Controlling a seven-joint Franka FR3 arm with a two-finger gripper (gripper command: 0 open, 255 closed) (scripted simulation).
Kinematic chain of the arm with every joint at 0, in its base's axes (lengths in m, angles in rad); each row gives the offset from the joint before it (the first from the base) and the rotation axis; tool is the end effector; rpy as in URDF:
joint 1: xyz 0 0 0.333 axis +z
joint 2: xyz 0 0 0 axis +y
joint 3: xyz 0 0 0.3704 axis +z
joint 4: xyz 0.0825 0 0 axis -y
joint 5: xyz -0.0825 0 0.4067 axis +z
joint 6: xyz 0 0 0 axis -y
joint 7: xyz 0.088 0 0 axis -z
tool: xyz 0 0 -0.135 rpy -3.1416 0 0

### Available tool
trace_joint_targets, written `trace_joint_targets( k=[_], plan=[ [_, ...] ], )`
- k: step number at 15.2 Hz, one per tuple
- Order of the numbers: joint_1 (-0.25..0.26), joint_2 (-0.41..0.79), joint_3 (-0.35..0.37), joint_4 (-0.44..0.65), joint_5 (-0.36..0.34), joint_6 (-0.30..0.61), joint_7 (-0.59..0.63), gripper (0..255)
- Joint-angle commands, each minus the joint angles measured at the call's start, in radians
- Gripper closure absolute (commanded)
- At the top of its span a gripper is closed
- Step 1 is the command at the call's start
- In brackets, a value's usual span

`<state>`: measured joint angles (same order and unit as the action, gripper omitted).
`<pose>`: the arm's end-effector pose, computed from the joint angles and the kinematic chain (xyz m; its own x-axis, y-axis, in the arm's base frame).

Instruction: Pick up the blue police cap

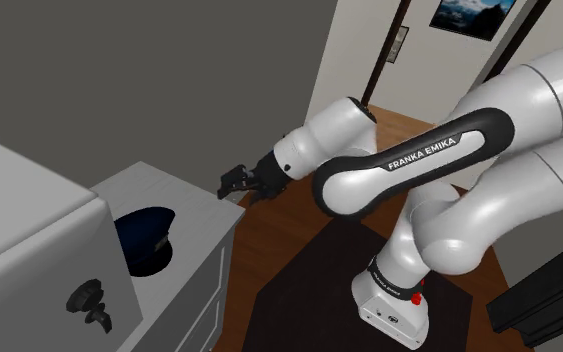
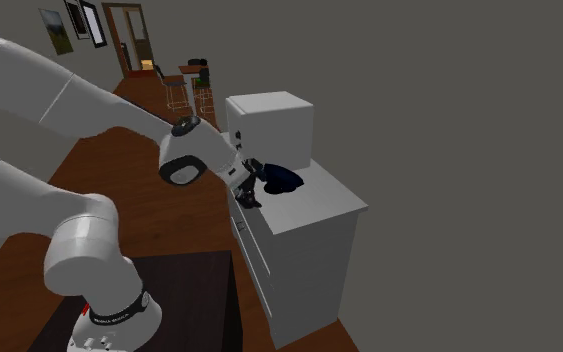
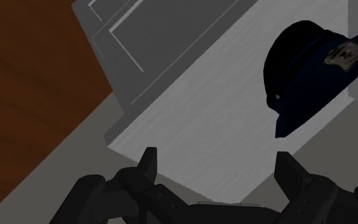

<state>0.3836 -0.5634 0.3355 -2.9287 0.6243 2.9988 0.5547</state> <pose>0.3000 0.1992 0.3892 0.8233 -0.4645 0.3263 -0.2692 -0.8255 -0.4961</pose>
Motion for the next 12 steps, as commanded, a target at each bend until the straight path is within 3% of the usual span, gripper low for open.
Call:
trace_joint_targets(
  k=[1, 3, 6, 10, 12],
  plan=[
    [0.064, 0.126, 0.000, 0.029, 0.063, 0.178, 0.014, 0],
    [0.162, 0.251, -0.052, 0.077, 0.099, 0.333, 0.028, 0],
    [0.319, 0.417, -0.177, 0.152, 0.048, 0.528, 0.130, 0],
    [0.335, 0.604, -0.165, 0.283, 0.018, 0.713, 0.237, 0],
    [0.332, 0.646, -0.160, 0.304, 0.003, 0.752, 0.261, 0]
  ],
)
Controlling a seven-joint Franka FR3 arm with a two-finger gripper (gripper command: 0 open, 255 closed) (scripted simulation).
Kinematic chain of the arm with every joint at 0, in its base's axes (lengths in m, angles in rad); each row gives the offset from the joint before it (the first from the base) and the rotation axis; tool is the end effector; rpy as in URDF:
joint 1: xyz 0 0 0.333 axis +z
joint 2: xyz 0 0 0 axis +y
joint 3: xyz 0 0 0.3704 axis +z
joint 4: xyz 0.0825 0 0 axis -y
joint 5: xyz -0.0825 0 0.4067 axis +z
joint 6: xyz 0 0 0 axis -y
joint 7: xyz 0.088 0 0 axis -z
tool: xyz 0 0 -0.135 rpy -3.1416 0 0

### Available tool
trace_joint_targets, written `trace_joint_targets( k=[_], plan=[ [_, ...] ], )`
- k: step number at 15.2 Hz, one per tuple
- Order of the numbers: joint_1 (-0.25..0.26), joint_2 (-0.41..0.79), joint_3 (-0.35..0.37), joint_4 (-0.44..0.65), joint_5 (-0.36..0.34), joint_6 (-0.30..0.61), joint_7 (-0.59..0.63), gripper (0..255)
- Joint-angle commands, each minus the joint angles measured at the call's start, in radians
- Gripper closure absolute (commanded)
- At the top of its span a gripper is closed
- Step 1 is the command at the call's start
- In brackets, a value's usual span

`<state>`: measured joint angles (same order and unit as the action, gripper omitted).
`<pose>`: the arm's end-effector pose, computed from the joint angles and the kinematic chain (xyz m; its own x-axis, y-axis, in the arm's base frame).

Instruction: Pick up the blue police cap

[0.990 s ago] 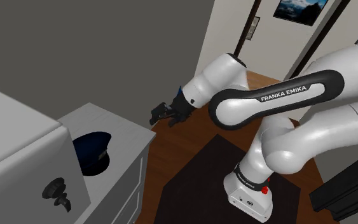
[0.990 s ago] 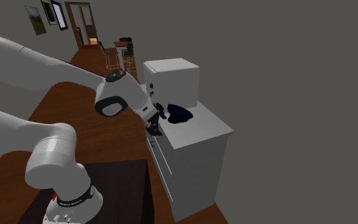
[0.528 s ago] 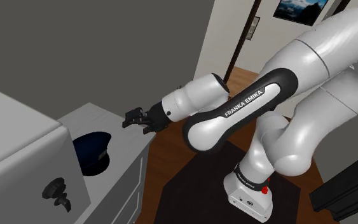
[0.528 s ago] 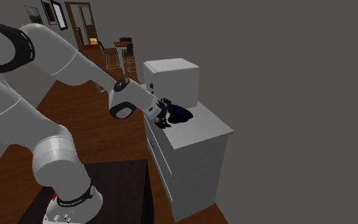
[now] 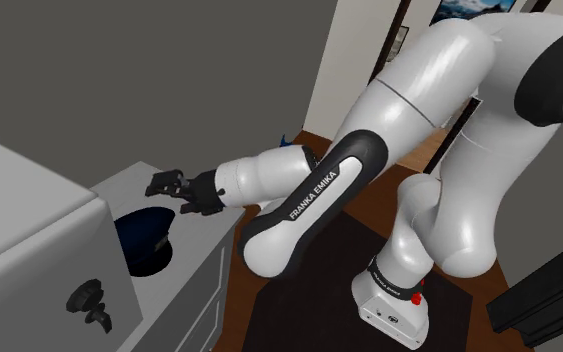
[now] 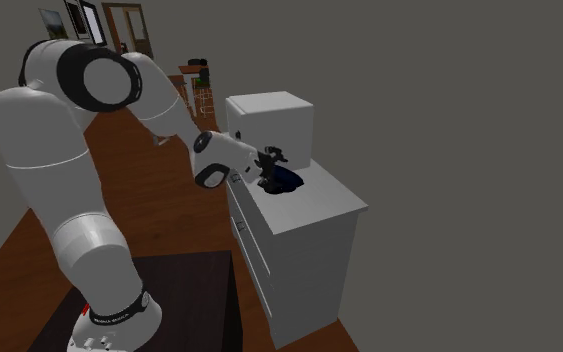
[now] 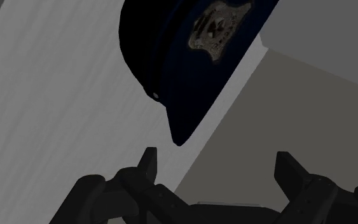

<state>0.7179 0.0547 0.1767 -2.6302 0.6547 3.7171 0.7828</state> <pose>0.3767 0.3255 0.3621 0.6384 -0.6824 0.3560 -0.2479 -0.6202 -0.7443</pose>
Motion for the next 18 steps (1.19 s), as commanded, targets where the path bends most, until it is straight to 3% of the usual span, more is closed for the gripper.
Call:
trace_joint_targets(
  k=[1, 8, 9, 18],
  plan=[
    [-0.006, 0.043, -0.001, 0.004, -0.044, 0.048, 0.048, 0],
    [-0.024, 0.133, 0.001, 0.002, -0.120, 0.128, 0.116, 0],
    [-0.023, 0.130, 0.002, -0.001, -0.118, 0.129, 0.116, 255],
    [-0.024, 0.133, 0.001, 0.002, -0.120, 0.128, 0.116, 255]
  ],
)
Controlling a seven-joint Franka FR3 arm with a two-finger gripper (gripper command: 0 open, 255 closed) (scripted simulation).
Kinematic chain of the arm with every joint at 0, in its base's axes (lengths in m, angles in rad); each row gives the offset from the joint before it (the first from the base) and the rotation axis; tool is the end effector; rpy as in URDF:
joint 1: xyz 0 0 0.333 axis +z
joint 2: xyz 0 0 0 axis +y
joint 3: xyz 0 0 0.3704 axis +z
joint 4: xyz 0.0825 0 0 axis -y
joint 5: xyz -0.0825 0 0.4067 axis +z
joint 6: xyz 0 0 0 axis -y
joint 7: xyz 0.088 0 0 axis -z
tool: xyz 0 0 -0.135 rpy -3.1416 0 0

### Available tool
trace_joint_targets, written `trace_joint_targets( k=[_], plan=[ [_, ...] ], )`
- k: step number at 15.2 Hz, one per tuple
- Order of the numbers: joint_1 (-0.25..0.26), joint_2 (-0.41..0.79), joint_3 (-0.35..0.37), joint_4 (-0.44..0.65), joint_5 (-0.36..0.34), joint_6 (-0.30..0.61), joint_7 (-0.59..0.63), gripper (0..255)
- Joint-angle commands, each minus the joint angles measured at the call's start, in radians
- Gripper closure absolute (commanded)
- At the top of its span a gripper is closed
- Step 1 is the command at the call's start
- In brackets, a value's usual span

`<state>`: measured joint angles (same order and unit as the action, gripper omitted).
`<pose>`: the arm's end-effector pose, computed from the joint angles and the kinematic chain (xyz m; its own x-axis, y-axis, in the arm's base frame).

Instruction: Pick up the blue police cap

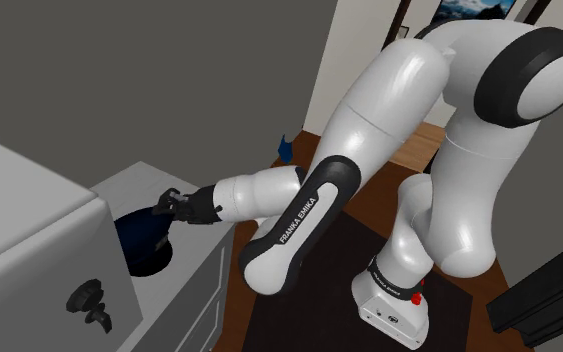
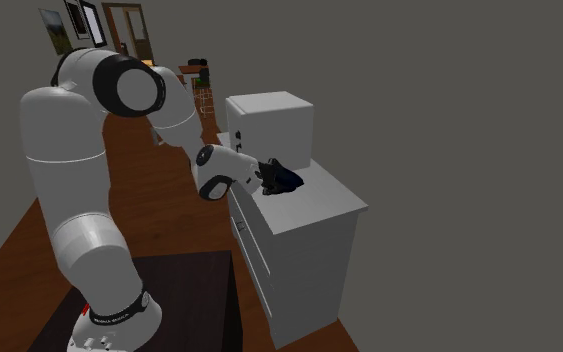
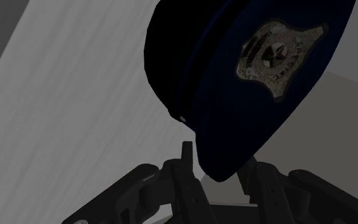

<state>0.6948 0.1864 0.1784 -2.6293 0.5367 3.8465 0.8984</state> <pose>0.3815 0.3304 0.3208 0.6294 -0.6917 0.3542 -0.2439 -0.6085 -0.7551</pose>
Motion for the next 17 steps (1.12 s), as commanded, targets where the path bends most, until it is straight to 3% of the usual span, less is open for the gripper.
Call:
trace_joint_targets(
  k=[1, 9, 15, 17],
  plan=[
    [0.002, -0.016, -0.001, 0.000, 0.009, -0.016, -0.010, 255],
    [0.029, -0.140, -0.003, 0.012, 0.138, -0.130, -0.127, 255],
    [0.045, -0.218, 0.008, 0.047, 0.301, -0.211, -0.280, 255],
    [0.045, -0.220, 0.009, 0.048, 0.306, -0.213, -0.285, 255]
  ],
)
